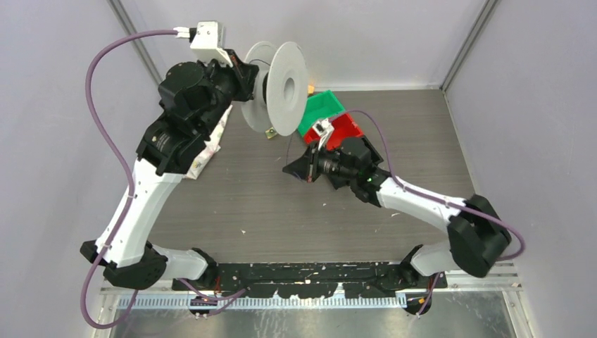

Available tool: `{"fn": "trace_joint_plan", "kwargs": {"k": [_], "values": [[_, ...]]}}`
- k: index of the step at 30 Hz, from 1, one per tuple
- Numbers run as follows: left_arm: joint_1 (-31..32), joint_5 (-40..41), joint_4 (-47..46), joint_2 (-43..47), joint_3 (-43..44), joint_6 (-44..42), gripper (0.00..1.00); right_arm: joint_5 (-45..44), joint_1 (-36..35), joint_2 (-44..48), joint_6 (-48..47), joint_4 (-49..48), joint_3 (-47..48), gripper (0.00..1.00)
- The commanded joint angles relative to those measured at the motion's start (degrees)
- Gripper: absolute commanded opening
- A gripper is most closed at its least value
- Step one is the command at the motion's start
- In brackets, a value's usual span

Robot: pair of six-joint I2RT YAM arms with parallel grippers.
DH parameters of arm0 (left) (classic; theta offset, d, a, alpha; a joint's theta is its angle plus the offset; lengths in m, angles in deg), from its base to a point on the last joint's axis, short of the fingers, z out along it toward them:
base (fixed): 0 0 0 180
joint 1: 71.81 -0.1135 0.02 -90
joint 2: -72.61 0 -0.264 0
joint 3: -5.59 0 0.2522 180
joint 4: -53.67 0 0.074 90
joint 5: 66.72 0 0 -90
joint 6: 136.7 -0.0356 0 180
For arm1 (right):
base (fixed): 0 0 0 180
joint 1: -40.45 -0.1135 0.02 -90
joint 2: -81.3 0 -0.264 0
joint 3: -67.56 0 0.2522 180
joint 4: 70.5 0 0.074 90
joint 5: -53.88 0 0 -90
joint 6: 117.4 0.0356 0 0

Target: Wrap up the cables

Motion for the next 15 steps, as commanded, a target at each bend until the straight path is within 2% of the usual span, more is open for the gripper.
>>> {"fn": "trace_joint_plan", "kwargs": {"k": [1, 5, 8, 11, 15], "values": [[-0.3, 17.1, -2.3, -1.5, 0.7, 1.1, 0.01, -11.4, -7.1, 7.9, -18.5, 23.9, 3.5, 0.01], [0.6, 24.8, -2.2, -3.2, -2.5, 1.2, 0.01, -13.4, -12.4, 9.3, -26.3, 38.7, 10.0, 0.01], [2.0, 29.4, -5.8, -3.2, -6.6, -2.8, 0.01, -13.4, -15.1, 9.8, -29.8, 47.0, 16.4, 0.01], [2.5, 32.5, -5.7, -5.2, -8.0, -6.6, 0.01, -11.9, -15.8, 12.2, -30.5, 47.7, 19.8, 0.0], [3.1, 29.6, -7.6, -6.1, -11.8, -10.4, 0.0, -14.8, -15.8, 14.6, -32.4, 47.6, 23.0, 0.01]]}}
